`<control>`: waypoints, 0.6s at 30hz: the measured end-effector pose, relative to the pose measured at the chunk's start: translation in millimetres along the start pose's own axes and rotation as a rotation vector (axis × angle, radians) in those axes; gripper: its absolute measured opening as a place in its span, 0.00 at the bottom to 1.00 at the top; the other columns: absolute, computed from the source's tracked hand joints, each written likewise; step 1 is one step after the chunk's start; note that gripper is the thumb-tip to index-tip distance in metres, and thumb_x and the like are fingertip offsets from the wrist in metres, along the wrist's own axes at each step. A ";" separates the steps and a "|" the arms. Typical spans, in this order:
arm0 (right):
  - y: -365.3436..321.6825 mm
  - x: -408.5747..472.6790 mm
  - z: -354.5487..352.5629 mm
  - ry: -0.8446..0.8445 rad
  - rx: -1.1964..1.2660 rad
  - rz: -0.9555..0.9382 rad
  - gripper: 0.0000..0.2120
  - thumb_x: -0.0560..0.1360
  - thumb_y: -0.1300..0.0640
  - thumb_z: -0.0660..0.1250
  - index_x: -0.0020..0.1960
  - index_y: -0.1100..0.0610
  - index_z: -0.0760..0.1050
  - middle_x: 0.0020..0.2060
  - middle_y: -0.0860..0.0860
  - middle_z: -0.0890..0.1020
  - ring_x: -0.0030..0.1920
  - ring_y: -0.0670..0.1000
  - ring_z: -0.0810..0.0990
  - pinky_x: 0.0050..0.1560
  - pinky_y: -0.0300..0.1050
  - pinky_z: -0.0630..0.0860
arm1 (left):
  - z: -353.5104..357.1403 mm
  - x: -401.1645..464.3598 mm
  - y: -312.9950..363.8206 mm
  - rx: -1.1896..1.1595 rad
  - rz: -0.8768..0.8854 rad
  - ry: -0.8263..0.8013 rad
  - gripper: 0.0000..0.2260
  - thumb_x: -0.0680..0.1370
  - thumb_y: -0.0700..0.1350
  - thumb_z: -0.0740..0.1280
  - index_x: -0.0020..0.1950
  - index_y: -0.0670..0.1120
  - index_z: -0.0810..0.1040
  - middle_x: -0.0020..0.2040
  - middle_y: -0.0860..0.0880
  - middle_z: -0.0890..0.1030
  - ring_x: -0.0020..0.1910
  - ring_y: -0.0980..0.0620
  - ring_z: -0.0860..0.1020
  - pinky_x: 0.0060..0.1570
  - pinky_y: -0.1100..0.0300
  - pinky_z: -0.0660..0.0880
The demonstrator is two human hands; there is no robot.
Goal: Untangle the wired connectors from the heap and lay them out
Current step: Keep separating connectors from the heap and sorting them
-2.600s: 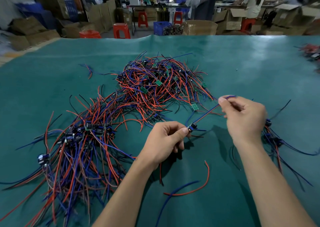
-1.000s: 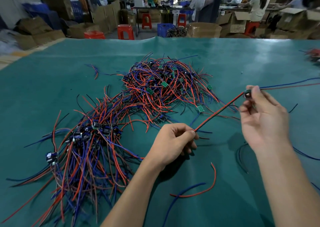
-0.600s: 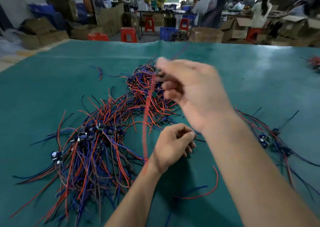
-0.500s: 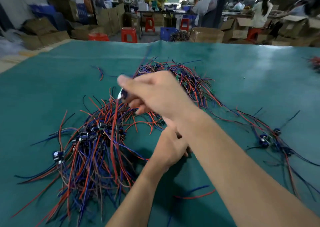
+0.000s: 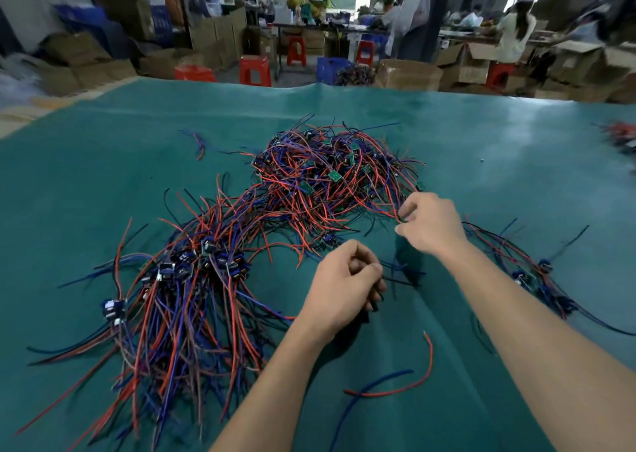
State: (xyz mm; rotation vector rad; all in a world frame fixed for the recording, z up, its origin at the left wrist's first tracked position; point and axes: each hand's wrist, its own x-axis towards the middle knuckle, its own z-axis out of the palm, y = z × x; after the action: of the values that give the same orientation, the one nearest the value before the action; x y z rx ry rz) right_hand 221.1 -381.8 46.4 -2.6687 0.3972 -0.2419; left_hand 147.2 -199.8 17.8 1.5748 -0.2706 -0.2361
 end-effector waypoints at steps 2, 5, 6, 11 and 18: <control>1.2 3.5 -10.4 0.014 0.109 0.062 0.10 0.68 0.60 0.78 0.45 0.50 0.80 0.47 0.54 0.86 0.49 0.57 0.83 0.54 0.49 0.80 | -0.6 -0.1 -0.4 -0.017 -0.003 0.007 0.05 0.79 0.33 0.62 0.47 0.42 0.72 0.34 0.43 0.80 0.27 0.51 0.75 0.25 0.62 0.71; -6.8 -5.3 -48.8 0.012 0.643 0.117 0.08 0.71 0.66 0.76 0.49 0.60 0.83 0.35 0.55 0.84 0.32 0.52 0.80 0.34 0.44 0.79 | -0.7 1.1 -1.0 -0.020 0.000 0.014 0.04 0.79 0.33 0.61 0.48 0.41 0.72 0.34 0.43 0.80 0.27 0.50 0.75 0.25 0.61 0.71; -11.0 -11.9 -65.6 -0.017 0.844 0.119 0.05 0.73 0.67 0.74 0.48 0.62 0.82 0.34 0.55 0.84 0.30 0.49 0.79 0.31 0.40 0.76 | -1.2 1.1 -1.2 -0.017 0.001 0.014 0.04 0.79 0.33 0.61 0.48 0.40 0.72 0.34 0.43 0.80 0.28 0.50 0.75 0.25 0.61 0.71; -18.3 -52.6 -121.3 -0.246 1.611 0.070 0.09 0.69 0.62 0.69 0.45 0.63 0.85 0.43 0.56 0.87 0.37 0.47 0.85 0.37 0.38 0.80 | -1.7 1.4 -3.4 -0.037 0.018 -0.005 0.02 0.81 0.34 0.61 0.51 0.38 0.72 0.35 0.42 0.80 0.29 0.49 0.75 0.25 0.62 0.72; -14.7 -88.6 -49.1 -0.473 1.634 0.150 0.17 0.69 0.63 0.66 0.57 0.62 0.80 0.45 0.54 0.87 0.39 0.49 0.86 0.35 0.38 0.81 | -0.2 1.7 1.7 -0.188 -0.017 0.003 0.17 0.86 0.49 0.54 0.49 0.39 0.76 0.34 0.39 0.80 0.26 0.49 0.75 0.23 0.62 0.70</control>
State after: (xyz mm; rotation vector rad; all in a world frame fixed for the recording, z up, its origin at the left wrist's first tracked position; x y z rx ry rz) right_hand 129.7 -360.3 87.3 -1.0166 0.1048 0.1138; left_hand 148.9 -200.1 19.5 1.3921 -0.2267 -0.2646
